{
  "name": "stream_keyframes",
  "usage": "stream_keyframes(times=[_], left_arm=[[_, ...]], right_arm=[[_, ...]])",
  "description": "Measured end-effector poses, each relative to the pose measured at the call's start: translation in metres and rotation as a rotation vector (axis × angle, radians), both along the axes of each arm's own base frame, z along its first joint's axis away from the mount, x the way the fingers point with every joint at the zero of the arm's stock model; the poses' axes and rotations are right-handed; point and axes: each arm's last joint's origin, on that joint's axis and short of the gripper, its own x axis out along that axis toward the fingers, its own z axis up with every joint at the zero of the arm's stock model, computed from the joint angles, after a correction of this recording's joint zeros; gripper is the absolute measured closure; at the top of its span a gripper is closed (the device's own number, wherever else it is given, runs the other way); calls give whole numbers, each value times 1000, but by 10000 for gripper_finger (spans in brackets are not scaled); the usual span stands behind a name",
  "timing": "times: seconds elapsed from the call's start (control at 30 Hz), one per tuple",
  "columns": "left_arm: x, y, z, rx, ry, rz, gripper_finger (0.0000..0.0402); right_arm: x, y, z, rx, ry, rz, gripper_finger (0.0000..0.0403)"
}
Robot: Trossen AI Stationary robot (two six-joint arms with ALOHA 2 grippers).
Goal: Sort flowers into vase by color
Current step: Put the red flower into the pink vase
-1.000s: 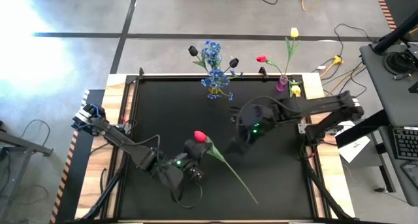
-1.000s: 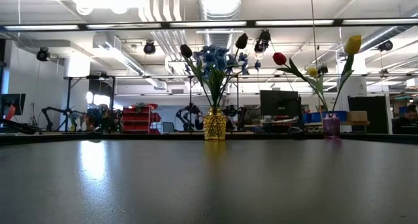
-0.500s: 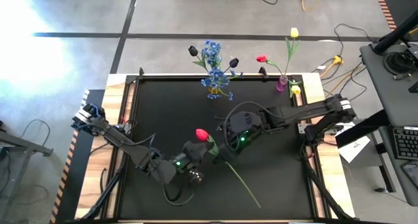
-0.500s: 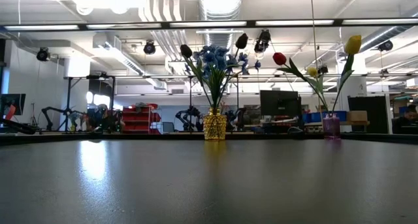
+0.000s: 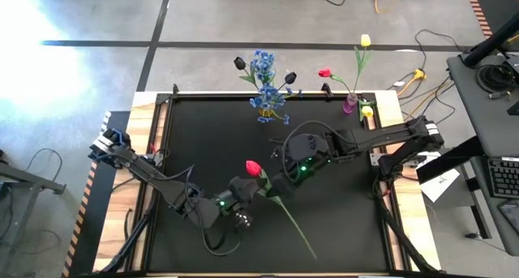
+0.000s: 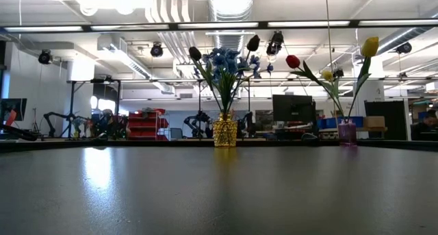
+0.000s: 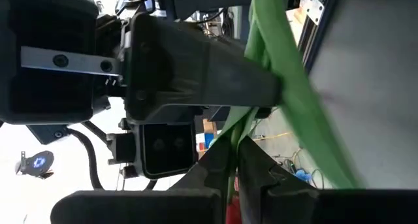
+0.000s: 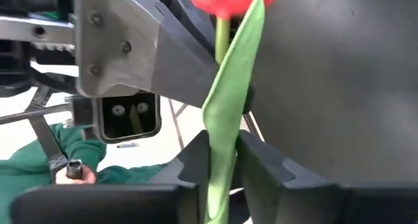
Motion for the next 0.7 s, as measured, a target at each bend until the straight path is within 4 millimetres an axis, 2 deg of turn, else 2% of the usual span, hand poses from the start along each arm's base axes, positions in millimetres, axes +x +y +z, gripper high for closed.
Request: stream_keyframes(times=[0.17,0.3,0.43,0.57,0.7], left_arm=[[0,0,0,-15,-5,-5,400],[0,1,0,-70,-34,-5,378],[-8,6,9,-158,-77,-5,337],[-26,17,19,-303,-98,19,286],[-57,36,21,-582,-105,77,241]], right_arm=[[1,0,-2,-36,-9,5,388],[0,-1,-2,-72,-5,-22,392],[-3,-4,-5,-114,27,-71,393],[-12,-11,-3,-205,62,-183,393],[-38,-26,14,-362,56,-366,394]])
